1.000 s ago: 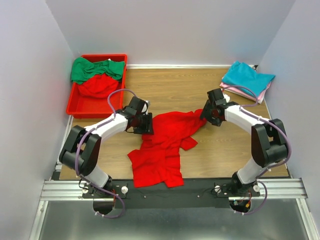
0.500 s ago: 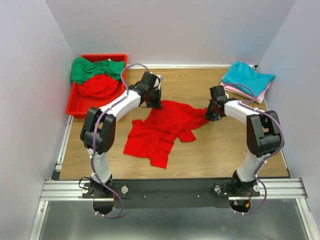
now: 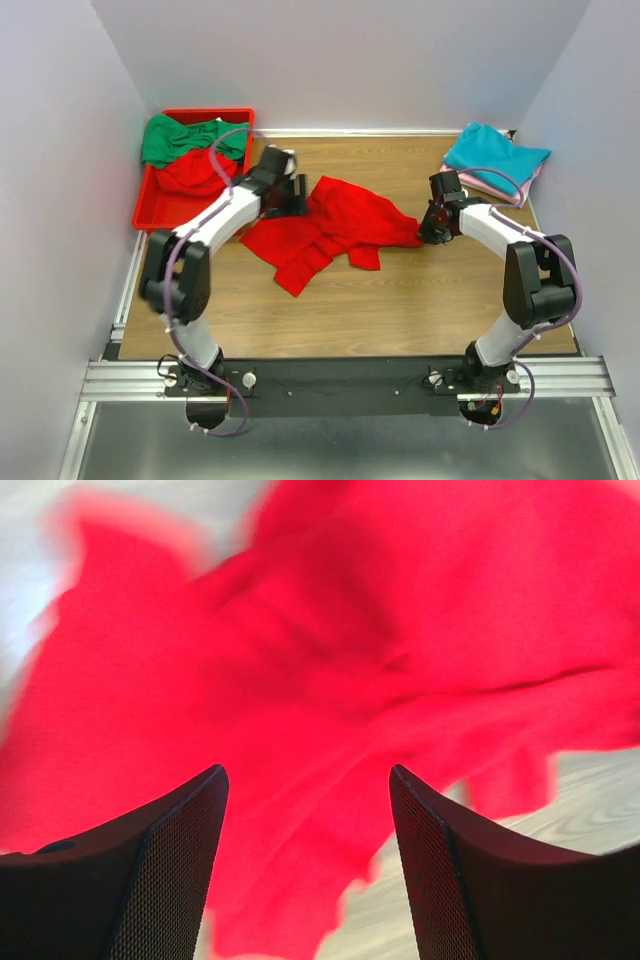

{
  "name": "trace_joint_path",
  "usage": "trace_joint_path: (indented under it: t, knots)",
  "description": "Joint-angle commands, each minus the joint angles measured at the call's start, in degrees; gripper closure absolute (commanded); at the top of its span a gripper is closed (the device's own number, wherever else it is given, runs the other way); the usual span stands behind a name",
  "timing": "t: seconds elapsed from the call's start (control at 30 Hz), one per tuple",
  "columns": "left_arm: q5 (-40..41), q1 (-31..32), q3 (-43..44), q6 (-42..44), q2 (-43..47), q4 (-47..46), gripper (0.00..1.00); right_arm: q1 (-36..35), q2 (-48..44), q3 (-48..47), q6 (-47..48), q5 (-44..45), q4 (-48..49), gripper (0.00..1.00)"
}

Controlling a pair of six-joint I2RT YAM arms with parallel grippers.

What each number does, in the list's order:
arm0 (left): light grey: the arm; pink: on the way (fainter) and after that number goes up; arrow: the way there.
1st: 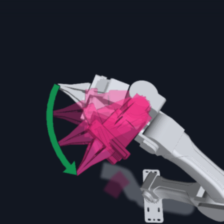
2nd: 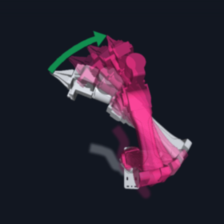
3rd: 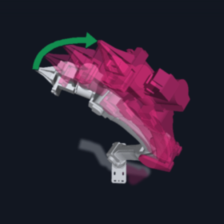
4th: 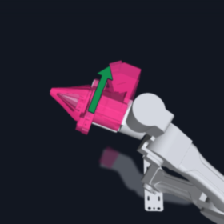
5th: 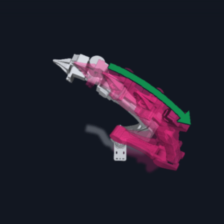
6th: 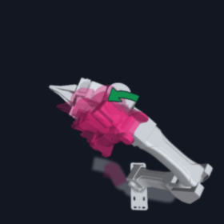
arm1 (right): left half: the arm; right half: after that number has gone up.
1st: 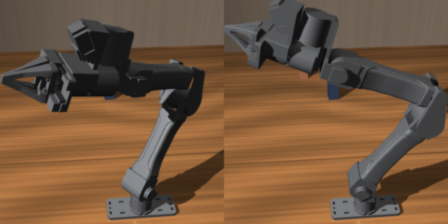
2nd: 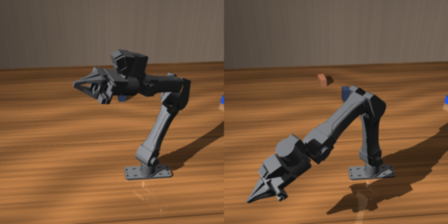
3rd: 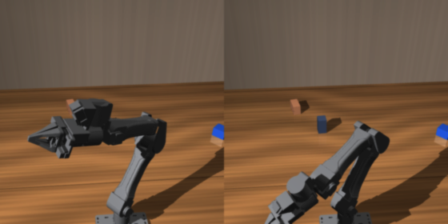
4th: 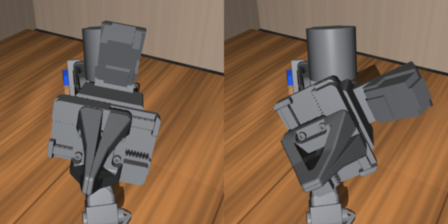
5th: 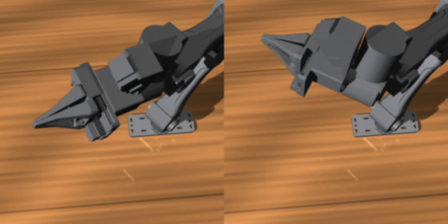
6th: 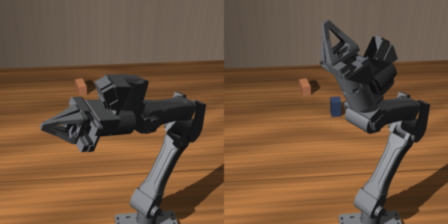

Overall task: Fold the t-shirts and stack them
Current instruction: Flatten the tshirt out

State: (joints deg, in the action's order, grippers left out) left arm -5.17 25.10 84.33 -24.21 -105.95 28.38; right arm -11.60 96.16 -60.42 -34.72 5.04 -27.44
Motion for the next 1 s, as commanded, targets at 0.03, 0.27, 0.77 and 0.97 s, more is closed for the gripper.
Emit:
trace_joint_path:
  t: [0.03, 0.27, 0.77, 0.97]
  knots:
    - [6.6, -8.7, -15.7, -3.2, 15.6, -2.1, 0.27, 2.3, -2.4, 1.3, -0.8, 1.7, -3.2, 0.91]
    - [7.3, -9.2, -24.2, -3.5, 19.8, -2.2, 0.27, 8.4, -3.4, 4.0, 1.2, 2.8, -3.8, 0.98]
    - [6.0, -7.4, -27.5, -6.6, 15.2, -9.7, 0.3, 14.4, -9.8, 8.4, 4.7, 2.3, -5.1, 0.98]
    - [8.2, -5.0, -22.6, -6.0, 7.3, -8.8, 0.32, 14.3, -11.4, 8.9, 4.7, 1.0, -5.3, 0.98]
